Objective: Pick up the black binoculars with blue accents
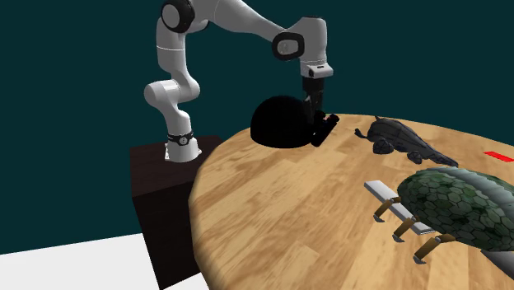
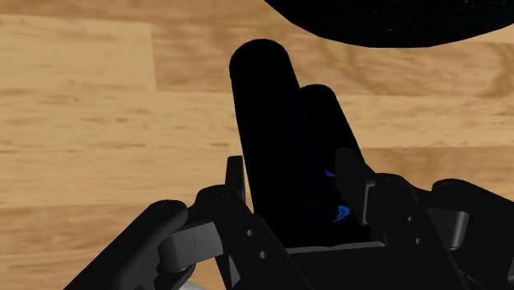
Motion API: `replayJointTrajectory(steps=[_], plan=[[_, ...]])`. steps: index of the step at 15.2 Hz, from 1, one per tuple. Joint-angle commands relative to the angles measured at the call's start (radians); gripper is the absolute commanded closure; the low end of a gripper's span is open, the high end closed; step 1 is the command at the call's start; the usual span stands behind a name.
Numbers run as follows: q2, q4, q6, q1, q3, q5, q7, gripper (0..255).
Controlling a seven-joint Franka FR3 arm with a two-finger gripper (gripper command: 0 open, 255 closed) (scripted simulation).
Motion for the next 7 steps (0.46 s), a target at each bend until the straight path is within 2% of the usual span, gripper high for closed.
replayJointTrajectory(steps=[1,7], plan=[[-0.007,0.021,-0.027,0.000,0.001,0.003,0.000,255],[-0.022,0.060,-0.079,-0.002,0.002,0.009,-0.001,255]])
